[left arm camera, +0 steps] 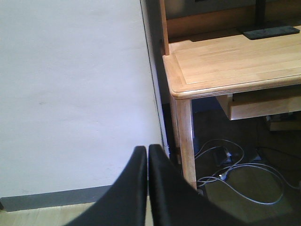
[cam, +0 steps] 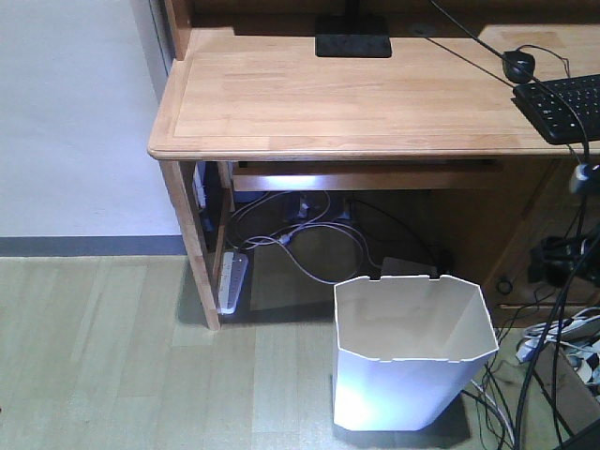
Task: Move trash bin to bedside with robot
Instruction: 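Lower the right gripper and grasp the white bin's rim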
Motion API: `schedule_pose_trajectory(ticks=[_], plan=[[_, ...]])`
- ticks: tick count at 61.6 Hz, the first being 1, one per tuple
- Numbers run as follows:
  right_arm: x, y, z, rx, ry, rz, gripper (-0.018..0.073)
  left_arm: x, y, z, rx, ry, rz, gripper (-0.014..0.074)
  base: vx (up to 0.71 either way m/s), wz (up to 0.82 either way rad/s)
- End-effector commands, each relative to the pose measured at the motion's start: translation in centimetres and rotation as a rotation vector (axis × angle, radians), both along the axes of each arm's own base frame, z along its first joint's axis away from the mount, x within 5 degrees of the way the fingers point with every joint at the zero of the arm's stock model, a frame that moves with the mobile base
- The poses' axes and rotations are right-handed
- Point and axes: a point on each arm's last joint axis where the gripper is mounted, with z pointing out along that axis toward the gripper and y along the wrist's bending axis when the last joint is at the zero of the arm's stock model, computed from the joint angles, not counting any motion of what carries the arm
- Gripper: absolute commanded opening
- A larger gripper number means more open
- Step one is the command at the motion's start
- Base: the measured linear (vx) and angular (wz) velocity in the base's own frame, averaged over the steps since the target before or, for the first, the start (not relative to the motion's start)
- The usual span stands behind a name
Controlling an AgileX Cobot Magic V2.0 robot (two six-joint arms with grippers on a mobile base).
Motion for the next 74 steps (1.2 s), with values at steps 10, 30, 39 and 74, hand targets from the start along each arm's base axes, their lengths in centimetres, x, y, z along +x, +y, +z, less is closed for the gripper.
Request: schedule_pose_trajectory(ticks=[10,30,39,74], plan=[[3.5,-1.8,-5.3,-0.077,-0.043,0.004,0.0580,0.1,-0.1,-0.3,-0.008,-0.054,-0.016,-0.0006,0.00,0.00],[8.4,-3.4,-13.3,-0.080,0.046,0.027,0.0580,0.1,-0.1,-0.3,-0.008,-0.054,-0.016,-0.0006,0.00,0.00],[10.5,-4.0,-16.0,-0.084,0.059,0.059,0.0580,0.1,-0.1,-0.3,-0.008,-0.054,-0.016,-0.0006,0.00,0.00],[16.3,-5.5,-26.2,-0.051,0.132,0.128,0.0580,0.1,-0.1,-0.3,-0.008,-0.054,-0.016,-0.0006,0.00,0.00]])
